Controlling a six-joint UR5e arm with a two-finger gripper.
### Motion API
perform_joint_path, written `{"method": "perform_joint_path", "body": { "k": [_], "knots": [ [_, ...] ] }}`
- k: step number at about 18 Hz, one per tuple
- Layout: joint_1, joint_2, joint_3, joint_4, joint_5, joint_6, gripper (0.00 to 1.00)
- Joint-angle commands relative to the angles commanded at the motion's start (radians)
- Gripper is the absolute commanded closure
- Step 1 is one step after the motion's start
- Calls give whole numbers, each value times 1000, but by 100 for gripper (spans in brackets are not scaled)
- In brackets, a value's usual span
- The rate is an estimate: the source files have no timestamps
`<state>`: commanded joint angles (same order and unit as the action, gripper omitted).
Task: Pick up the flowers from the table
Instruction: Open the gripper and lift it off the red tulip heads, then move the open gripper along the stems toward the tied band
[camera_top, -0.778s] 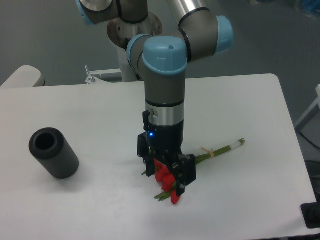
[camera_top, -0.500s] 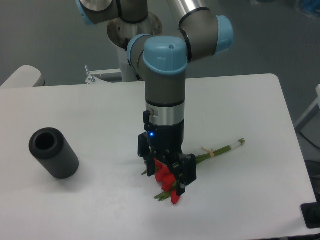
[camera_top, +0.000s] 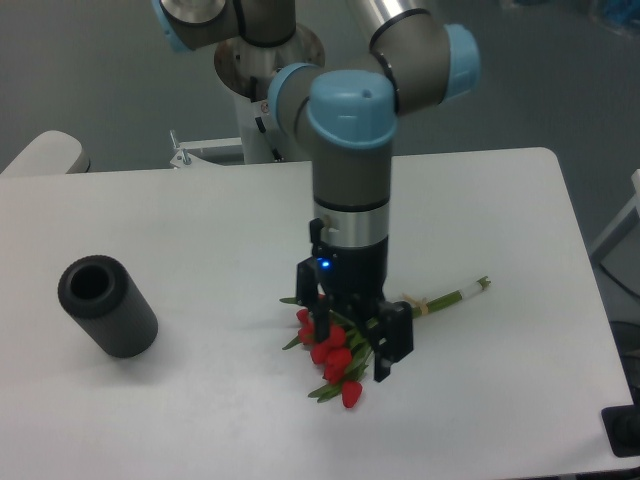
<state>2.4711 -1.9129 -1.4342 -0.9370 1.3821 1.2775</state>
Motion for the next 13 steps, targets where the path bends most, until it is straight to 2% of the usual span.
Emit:
{"method": "perform_joint_path", "body": {
  "k": [2,5,10,13],
  "knots": [
    [29,20,-28,-43,2,54,0],
    [51,31,-77,-78,21,112,0],
    [35,34,-207,-72,268,106,0],
    [31,17,-222,-77,279,98,0]
  ]
}}
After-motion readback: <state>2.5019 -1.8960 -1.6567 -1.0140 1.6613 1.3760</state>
